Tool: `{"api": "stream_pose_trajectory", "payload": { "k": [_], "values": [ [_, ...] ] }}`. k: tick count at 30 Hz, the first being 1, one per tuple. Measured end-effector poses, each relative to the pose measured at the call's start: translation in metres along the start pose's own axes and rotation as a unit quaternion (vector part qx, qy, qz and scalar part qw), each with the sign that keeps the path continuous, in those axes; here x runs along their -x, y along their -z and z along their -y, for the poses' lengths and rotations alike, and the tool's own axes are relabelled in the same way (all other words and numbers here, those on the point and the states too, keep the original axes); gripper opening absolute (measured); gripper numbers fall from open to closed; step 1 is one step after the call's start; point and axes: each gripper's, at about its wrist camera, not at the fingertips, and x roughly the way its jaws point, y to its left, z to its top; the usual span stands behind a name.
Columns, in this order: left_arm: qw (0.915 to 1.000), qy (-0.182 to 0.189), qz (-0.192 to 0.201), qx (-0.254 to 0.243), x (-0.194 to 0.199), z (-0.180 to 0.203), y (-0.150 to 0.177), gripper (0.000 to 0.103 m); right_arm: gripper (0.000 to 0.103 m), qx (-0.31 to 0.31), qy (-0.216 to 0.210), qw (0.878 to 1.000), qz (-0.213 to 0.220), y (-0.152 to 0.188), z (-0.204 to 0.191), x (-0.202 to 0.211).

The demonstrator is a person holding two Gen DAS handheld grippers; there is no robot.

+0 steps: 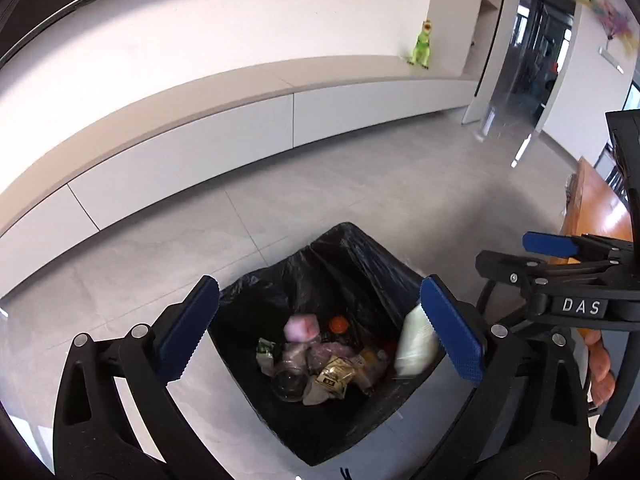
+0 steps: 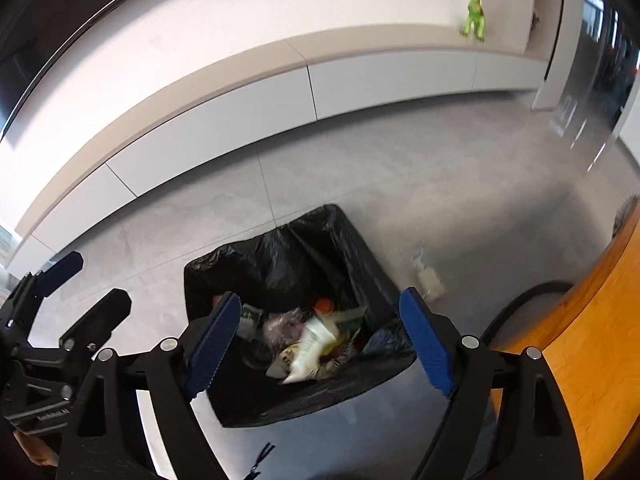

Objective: Collect trash
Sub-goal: 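Swing both tools back over the table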

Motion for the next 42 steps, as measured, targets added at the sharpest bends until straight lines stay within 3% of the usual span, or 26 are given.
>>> {"api": "stream_pose_trajectory", "payload": {
  "k": [7, 19, 33, 42],
  "values": [
    [0.9998, 0.016, -0.005, 0.007, -0.005, -0.008, 0.007, 0.097, 0.082, 0.001, -0.011, 1.0, 0.003, 0.001, 0.0, 0.007],
    [0.9988, 0.041, -0.006, -0.026, 0.007, 0.029, 0.003, 0.097, 0.082, -0.034, -0.016, 0.999, 0.02, 0.017, 0.03, 0.029],
    [0.984, 0.118, -0.003, -0.133, 0.023, 0.143, 0.003, 0.097, 0.082, -0.139, 0.013, 0.989, 0.051, 0.063, 0.135, 0.072],
    [0.9622, 0.175, 0.012, -0.208, 0.04, 0.242, -0.003, 0.097, 0.082, -0.226, 0.097, 0.966, 0.085, 0.115, 0.23, 0.126]
  ]
}}
